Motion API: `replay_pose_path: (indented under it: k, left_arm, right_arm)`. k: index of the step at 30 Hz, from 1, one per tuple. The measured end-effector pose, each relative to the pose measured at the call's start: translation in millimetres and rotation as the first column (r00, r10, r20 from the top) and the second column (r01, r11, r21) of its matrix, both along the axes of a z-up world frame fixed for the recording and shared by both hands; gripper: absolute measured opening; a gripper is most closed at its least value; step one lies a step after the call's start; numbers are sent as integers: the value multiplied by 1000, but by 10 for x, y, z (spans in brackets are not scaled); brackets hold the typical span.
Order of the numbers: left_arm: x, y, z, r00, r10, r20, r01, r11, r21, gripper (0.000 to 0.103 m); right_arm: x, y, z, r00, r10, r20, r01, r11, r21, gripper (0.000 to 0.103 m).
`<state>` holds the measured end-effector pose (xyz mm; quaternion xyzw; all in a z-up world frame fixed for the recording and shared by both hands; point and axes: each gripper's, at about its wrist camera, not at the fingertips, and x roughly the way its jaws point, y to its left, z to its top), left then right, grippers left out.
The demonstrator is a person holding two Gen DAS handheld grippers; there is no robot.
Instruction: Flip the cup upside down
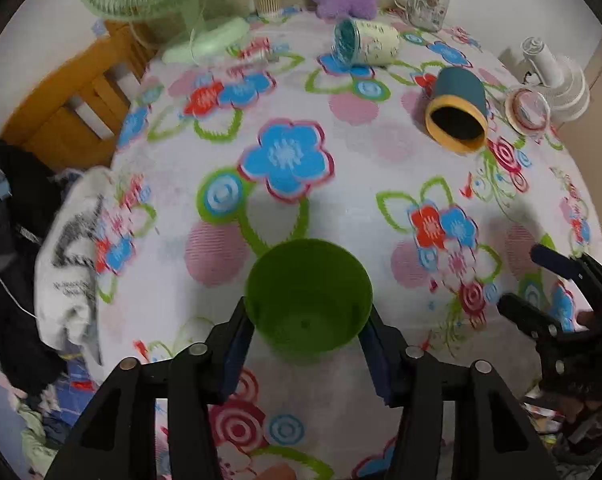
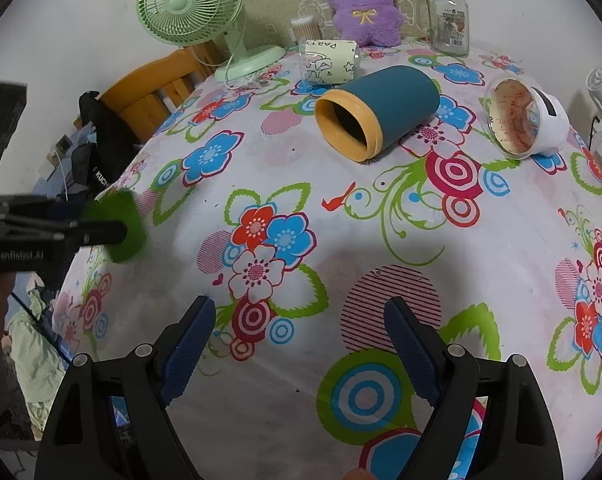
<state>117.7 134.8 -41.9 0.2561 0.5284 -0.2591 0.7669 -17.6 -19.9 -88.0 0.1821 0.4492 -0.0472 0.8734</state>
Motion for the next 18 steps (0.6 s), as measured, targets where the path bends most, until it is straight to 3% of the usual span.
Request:
replay_pose_path:
  k: [1,9,13,18]
  left_arm:
    - [13,-18,7,1000,6,10,-6,1000,-1,68]
    - [93,-27,-19,999,28,42,-26,998,-49,78]
    - [-58,144,39,996,21,89,-6,986,-166,98]
    - [-301,424,-91,976,83,201,-12,944,-329,102]
  right_arm:
    - [-6,-3,1,1000,1,1,-1,1000,-2,88]
    - [-8,-48,-43,1000,-1,-6,1,1000,-7,88]
    - [18,-68,-91,1000,-1,-16,1,1000,-3,88]
    - [81,-56,-119,1000,4,-26,-4,1000,-6,88]
